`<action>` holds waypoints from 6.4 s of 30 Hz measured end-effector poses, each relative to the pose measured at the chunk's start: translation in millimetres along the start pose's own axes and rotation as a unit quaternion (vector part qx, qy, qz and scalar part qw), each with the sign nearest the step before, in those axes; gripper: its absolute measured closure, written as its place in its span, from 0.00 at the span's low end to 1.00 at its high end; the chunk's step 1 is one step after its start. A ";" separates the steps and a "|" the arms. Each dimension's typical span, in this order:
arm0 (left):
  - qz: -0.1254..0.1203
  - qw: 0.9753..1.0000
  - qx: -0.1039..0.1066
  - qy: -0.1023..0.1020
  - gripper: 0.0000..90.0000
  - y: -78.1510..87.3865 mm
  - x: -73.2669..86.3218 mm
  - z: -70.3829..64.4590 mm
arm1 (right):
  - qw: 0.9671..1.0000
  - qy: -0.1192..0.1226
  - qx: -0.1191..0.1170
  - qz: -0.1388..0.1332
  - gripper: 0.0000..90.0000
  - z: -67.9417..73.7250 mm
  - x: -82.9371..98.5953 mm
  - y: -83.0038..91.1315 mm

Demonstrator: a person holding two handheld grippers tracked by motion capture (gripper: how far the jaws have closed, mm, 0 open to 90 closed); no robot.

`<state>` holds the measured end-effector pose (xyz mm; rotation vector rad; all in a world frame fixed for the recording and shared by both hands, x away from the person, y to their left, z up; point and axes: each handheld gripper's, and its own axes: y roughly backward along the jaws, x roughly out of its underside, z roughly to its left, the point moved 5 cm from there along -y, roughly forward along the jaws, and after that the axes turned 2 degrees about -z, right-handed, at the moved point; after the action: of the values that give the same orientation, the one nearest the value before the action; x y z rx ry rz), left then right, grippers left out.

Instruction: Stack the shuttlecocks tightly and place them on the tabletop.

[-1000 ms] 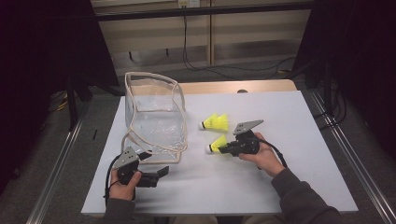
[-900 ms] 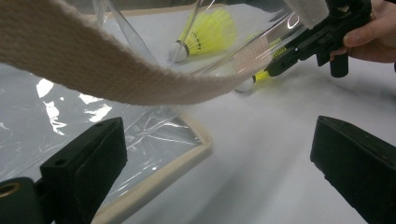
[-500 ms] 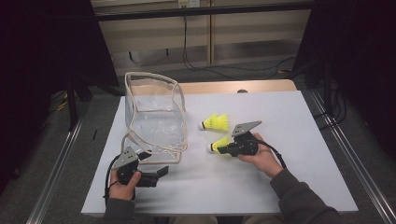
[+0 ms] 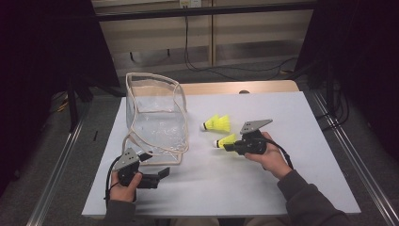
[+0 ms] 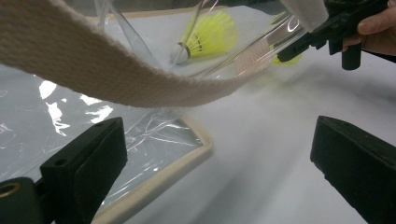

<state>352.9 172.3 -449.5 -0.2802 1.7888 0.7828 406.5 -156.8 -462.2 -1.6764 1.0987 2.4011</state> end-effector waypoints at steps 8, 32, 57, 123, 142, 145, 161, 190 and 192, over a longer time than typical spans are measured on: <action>-0.001 1.000 0.000 0.000 0.04 0.2 -0.3 -0.2 | 1.000 -0.004 0.006 -0.002 0.99 -2.6 -0.9 6.3; -0.005 1.000 -0.001 0.002 0.04 0.4 -0.9 -0.4 | 0.999 -0.016 0.025 -0.017 0.99 -14.4 -1.9 25.6; -0.006 1.000 -0.001 0.002 0.04 0.6 -1.1 -0.5 | 0.998 -0.033 0.045 -0.030 0.99 -32.5 -1.7 46.3; -0.005 1.000 -0.002 0.004 0.04 1.1 -0.5 0.8 | 0.993 -0.049 0.098 -0.030 0.99 -73.2 -4.6 32.7; -0.004 1.000 -0.003 0.003 0.04 1.2 -0.3 1.2 | 0.994 -0.047 0.097 -0.031 0.99 -74.6 -4.4 23.9; -0.003 1.000 -0.003 0.002 0.04 1.0 -0.2 1.2 | 0.994 -0.048 0.098 -0.030 0.99 -75.0 -4.9 23.7; -0.004 1.000 -0.002 0.003 0.04 1.2 -0.1 1.5 | 0.994 -0.046 0.095 -0.026 0.99 -74.3 -7.3 13.9; -0.002 1.000 -0.001 0.005 0.04 0.5 0.8 1.5 | 0.996 -0.037 0.085 -0.015 0.99 -72.7 -5.1 -4.4; -0.002 1.000 -0.002 0.006 0.04 0.4 1.0 1.4 | 0.996 -0.037 0.084 -0.015 0.99 -72.4 -4.5 -5.7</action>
<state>353.4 173.7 -450.5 -0.2912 1.7986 0.7827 469.9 -190.5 -474.3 -1.5285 1.2175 2.2608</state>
